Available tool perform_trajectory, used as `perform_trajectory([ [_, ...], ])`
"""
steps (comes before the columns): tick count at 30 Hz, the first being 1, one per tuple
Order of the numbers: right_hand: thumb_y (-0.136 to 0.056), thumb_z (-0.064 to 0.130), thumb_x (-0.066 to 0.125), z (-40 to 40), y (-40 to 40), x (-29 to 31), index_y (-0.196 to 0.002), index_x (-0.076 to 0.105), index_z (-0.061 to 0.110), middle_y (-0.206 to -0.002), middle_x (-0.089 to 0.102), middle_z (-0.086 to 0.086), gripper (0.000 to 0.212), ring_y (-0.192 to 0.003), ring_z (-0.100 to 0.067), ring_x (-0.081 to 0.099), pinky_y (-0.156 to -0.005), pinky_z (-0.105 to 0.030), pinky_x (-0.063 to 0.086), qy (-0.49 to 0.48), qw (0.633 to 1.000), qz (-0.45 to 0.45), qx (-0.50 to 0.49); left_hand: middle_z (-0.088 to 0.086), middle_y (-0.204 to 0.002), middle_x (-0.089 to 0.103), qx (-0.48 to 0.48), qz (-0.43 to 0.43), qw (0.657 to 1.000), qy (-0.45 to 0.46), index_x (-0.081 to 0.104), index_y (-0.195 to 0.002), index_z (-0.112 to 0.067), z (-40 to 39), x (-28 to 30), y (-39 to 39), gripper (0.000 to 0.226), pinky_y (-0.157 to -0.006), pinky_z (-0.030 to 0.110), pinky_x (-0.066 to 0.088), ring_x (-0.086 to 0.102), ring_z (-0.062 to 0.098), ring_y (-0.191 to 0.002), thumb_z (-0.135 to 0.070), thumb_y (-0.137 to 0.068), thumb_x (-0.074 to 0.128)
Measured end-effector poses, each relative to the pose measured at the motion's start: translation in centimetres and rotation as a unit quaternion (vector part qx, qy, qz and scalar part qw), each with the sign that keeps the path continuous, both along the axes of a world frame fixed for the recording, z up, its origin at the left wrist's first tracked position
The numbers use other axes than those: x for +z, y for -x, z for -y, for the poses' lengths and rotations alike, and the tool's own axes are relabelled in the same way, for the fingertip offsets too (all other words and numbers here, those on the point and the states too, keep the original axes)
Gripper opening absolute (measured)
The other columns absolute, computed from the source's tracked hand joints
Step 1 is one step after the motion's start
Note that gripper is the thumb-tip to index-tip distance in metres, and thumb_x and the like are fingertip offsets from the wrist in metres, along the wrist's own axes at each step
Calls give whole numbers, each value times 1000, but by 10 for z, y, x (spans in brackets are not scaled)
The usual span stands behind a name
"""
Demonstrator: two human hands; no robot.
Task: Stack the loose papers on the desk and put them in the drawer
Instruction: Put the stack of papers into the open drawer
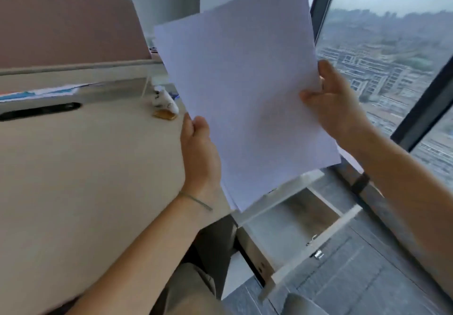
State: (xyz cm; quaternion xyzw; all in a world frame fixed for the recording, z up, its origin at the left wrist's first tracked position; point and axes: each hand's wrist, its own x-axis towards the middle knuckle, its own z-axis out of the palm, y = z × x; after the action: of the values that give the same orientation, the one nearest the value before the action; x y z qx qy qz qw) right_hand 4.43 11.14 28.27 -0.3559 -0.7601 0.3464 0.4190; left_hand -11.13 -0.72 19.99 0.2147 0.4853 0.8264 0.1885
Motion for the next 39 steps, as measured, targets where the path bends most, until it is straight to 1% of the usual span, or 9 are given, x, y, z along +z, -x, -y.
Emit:
perform_trajectory([
  [5,-85,-1,54,-21,-137,6,-112,63,28,-103,71,-13,41,-67,-32,62,-66,-34,48,78,982,144,-99,9,-135,65,-196,181,963,36,60,-133,-15,-21,-16,-138,42,-114,50,42,59,28,-128,-18,-92,47],
  [8,-84,-11,53,-38,-186,-2,-101,73,17,-95,72,-19,38,-71,-35,65,-73,-35,52,164,951,240,-110,10,-121,72,-306,275,904,119,61,-131,-17,-8,-35,-192,36,-99,48,56,69,29,-111,-11,-100,42],
  [12,-80,-10,55,-65,-203,-36,-111,72,1,-111,72,-29,37,-98,-50,70,-93,-61,54,290,877,370,-95,6,-67,62,-372,350,837,197,61,-114,-6,13,-64,-235,26,-49,26,53,58,11,-40,-12,-102,39],
  [19,-70,-5,54,-97,-202,-122,-106,71,-11,-102,74,-35,40,-95,-51,72,-90,-63,56,420,779,462,-59,10,-58,70,-364,405,801,250,67,-85,-5,11,-98,-227,36,-47,32,60,66,24,-56,-7,-100,35],
  [22,-75,-7,52,-106,-184,-145,-94,72,-11,-88,75,-31,27,-83,-44,74,-84,-52,59,443,771,456,-46,9,-52,67,-344,394,806,277,64,-82,-5,-2,-110,-204,35,-41,30,56,62,26,-59,-7,-100,34],
  [27,-80,-8,57,-118,-143,-173,-121,65,-13,-122,68,-34,42,-106,-47,70,-93,-56,56,437,781,444,-48,17,-75,66,-327,403,795,315,61,-88,-3,-23,-128,-160,30,-42,35,60,63,30,-69,-13,-100,35],
  [30,-79,-10,60,-122,-121,-190,-120,64,-12,-122,67,-37,41,-110,-50,68,-95,-62,53,433,799,413,-59,17,-84,64,-332,385,792,340,61,-90,-3,-31,-133,-139,28,-48,36,61,63,31,-73,-17,-101,39],
  [34,-80,-13,60,-128,-106,-215,-121,60,-14,-121,66,-38,41,-108,-52,68,-91,-65,53,421,837,349,-37,17,-90,59,-344,343,792,370,55,-93,0,-35,-136,-131,16,-35,21,48,58,31,-78,-9,-100,44],
  [39,-88,0,60,-129,-112,-224,-106,59,-8,-94,62,-21,20,-77,-28,65,-69,-31,54,422,833,357,-5,20,-108,71,-261,307,834,377,63,-114,-2,-46,-164,-137,23,-53,26,51,67,30,-82,-4,-96,49],
])
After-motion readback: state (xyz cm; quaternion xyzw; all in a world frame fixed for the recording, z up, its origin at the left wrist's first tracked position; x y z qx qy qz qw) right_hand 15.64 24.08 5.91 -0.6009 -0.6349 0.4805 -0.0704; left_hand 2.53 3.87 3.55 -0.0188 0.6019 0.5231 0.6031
